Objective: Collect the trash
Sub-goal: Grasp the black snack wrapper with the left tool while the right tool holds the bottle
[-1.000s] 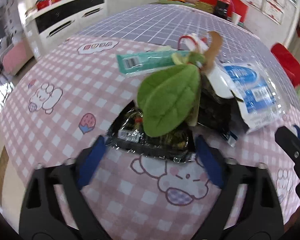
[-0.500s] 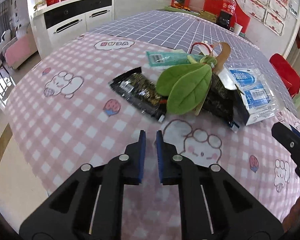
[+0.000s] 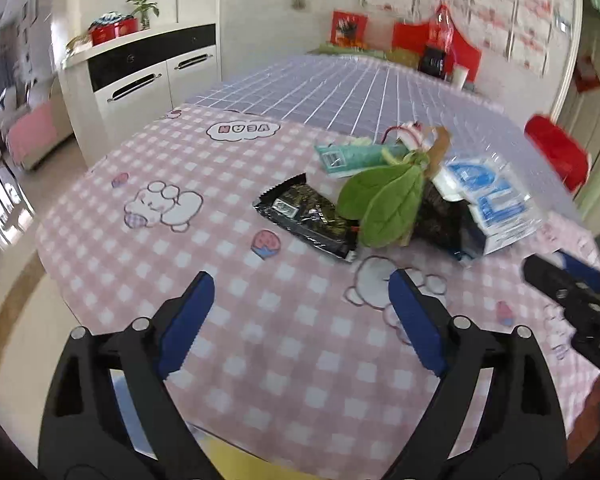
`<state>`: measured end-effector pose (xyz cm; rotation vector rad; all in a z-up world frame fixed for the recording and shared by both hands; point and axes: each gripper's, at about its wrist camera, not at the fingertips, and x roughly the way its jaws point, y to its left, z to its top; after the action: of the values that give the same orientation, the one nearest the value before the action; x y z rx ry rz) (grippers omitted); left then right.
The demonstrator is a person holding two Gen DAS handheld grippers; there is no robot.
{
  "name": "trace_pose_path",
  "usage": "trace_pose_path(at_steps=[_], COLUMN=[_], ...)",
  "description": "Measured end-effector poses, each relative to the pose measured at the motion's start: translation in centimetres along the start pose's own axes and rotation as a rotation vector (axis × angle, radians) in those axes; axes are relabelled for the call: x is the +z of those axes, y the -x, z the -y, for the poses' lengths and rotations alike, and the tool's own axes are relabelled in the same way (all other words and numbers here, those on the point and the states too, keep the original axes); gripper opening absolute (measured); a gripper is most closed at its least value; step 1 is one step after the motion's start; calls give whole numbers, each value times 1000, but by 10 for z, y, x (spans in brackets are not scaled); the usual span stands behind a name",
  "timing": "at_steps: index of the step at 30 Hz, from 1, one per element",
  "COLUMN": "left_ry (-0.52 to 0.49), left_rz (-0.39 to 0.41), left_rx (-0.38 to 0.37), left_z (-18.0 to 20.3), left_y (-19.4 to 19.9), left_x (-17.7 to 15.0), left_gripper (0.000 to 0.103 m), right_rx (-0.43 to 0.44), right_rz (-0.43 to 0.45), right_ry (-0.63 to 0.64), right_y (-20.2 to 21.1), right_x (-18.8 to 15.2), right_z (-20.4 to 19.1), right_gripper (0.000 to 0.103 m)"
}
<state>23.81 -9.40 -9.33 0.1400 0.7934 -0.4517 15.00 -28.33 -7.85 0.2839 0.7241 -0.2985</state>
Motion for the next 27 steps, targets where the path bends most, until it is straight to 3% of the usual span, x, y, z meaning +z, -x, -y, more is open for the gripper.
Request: trace_pose_path(at_steps=[5, 11, 16, 20, 22, 23, 24, 27], left_ry=[-39, -159, -252, -234, -177, -161, -155, -151], left_rz=[-18, -113, -118, -143, -178, -171, -162, -143], left_rx=[-16, -81, -106, -157, -199, -200, -180, -156], left_z=[-7, -4, 3, 1, -6, -7, -9, -10], left_y=[-22, -59, -77, -91, -99, -99, -98, -94], left_x=[22, 45, 58, 62, 62, 63, 63, 60], left_gripper=[87, 87, 88, 89, 87, 85, 77, 73], right_rx=[-10, 0, 1, -7, -35, -54, -65, -69], right_rz=[2, -20, -48, -55, -50, -47, -45, -35], right_ry=[5, -19, -52, -54, -46, -39, -36, -40], right_y=[-5, -22, -36, -42, -43, -44, -44, -41], right_x=[9, 19, 23, 27, 27, 27, 27, 30], right_z=[-3, 0, 4, 3, 2, 2, 3, 6], right_gripper=[61, 61, 61, 61, 61, 61, 61, 61])
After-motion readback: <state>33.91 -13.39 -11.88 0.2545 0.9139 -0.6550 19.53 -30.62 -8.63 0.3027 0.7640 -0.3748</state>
